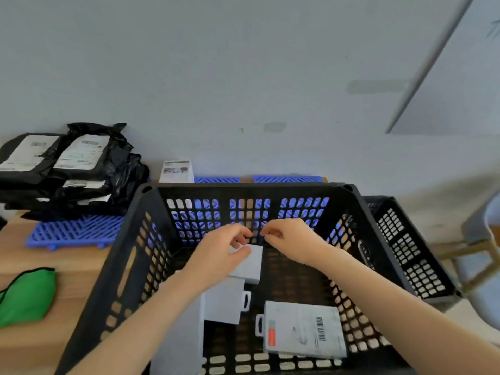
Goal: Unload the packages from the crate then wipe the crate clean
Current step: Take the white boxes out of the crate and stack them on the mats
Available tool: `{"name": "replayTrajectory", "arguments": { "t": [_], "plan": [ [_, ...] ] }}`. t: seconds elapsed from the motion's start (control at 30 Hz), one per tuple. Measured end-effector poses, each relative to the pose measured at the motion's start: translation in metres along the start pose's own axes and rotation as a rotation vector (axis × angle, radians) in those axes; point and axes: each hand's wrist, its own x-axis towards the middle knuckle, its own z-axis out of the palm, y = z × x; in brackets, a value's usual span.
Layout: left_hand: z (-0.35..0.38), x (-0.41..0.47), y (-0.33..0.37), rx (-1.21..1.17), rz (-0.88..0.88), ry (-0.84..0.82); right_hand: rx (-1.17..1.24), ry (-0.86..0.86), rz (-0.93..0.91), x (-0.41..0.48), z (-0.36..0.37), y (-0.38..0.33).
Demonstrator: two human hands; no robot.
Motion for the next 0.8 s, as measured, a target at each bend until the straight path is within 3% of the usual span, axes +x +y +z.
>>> {"name": "replayTrajectory", "arguments": {
  "t": [0.17,0.33,0.43,0.57,0.7,0.8],
  "plan": [
    [0.061,-0.013,-0.004,0.256,0.019,-0.295,-0.245,-0.195,0.146,-0.030,0.035,0.042],
    [0.105,-0.016,-0.019,0.521,0.175,-0.611,-0.262,-0.465,0.271,-0.045,0.069,0.074],
    [0.126,-0.013,-0.025,0.570,0.236,-0.675,-0.289,-0.567,0.303,-0.046,0.072,0.085],
    [0.154,-0.016,-0.030,0.531,0.139,-0.745,-0.311,-0.653,0.294,-0.045,0.076,0.093],
    [0.173,-0.025,-0.037,0.573,0.129,-0.737,-0.306,-0.802,0.327,-0.041,0.091,0.099],
    [0.175,-0.027,-0.043,0.528,0.164,-0.700,-0.299,-0.793,0.327,-0.039,0.095,0.100]
  ]
}}
